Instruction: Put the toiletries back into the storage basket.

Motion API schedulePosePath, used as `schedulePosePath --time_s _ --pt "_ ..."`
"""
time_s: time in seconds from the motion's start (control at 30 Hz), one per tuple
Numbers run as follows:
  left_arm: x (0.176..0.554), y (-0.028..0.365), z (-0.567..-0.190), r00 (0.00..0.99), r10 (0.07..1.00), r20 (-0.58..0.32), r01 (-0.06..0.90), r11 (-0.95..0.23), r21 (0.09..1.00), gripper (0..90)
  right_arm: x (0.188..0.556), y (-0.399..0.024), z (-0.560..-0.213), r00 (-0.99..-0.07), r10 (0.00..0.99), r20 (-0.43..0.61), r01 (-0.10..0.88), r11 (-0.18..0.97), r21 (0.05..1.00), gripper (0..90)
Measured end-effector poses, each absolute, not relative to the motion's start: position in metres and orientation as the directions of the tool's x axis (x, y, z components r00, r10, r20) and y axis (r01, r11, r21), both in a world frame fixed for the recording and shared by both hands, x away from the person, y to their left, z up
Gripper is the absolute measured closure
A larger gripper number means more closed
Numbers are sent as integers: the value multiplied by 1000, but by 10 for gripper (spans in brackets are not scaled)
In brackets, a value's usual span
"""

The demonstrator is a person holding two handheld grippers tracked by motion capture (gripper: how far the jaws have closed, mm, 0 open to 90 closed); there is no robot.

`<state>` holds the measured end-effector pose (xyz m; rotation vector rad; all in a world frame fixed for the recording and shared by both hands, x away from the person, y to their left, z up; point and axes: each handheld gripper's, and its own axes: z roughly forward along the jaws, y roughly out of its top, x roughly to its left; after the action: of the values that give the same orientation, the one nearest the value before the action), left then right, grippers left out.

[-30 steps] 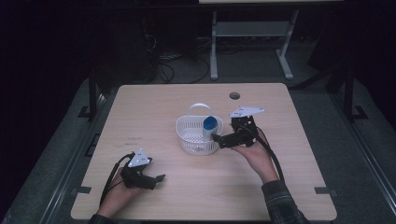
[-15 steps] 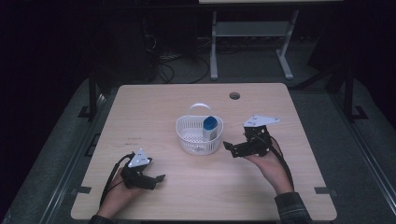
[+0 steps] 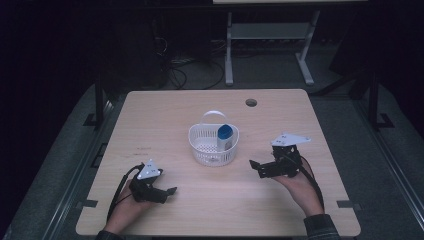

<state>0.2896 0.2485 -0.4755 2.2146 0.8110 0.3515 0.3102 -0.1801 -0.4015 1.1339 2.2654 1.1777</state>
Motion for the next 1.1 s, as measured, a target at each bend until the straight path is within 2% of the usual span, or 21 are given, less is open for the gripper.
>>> schedulePosePath --time_s 0.7,1.1 --pt "290 249 -475 764 645 4 444 -530 722 127 281 -234 -439 -536 844 25 568 339 750 0" --pt "290 249 -475 764 645 5 444 -531 722 128 264 -254 -465 -511 859 28 644 361 675 0"
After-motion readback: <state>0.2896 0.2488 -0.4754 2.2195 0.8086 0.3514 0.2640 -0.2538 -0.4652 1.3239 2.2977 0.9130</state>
